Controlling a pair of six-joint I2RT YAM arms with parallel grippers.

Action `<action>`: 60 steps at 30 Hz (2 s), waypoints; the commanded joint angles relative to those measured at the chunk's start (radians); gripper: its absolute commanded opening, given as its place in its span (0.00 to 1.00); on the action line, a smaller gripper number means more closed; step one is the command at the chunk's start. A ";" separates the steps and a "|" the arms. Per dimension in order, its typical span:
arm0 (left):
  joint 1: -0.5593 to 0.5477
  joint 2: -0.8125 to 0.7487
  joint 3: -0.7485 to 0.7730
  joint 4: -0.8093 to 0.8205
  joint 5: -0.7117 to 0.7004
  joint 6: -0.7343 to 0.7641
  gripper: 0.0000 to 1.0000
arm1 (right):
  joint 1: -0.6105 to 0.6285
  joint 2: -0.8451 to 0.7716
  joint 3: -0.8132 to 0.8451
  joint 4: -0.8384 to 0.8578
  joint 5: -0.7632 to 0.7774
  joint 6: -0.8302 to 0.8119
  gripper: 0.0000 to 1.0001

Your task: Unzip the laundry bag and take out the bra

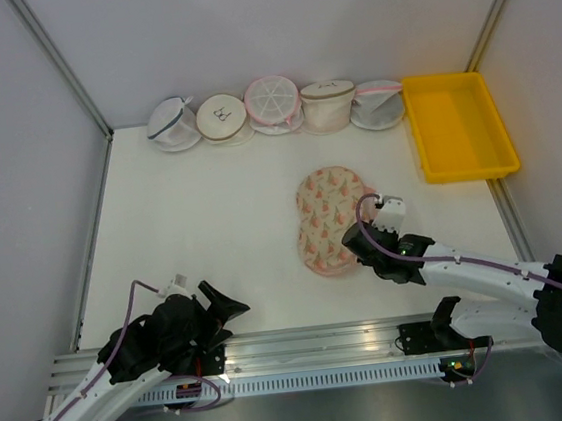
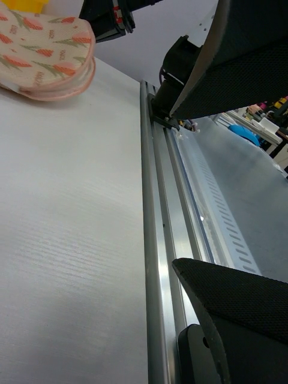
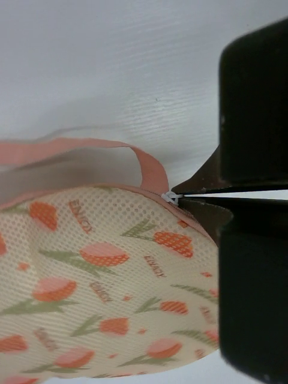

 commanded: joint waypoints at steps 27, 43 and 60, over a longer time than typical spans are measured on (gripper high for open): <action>0.003 0.325 -0.082 0.618 -0.073 -0.073 1.00 | 0.214 0.407 0.158 0.623 -0.839 -0.389 0.00; 0.004 0.690 -0.049 0.907 -0.088 -0.061 1.00 | 0.235 0.336 0.128 0.601 -0.893 -0.423 0.00; 0.003 0.694 -0.093 0.934 -0.133 -0.081 0.02 | 0.243 0.313 0.131 0.522 -0.842 -0.444 0.00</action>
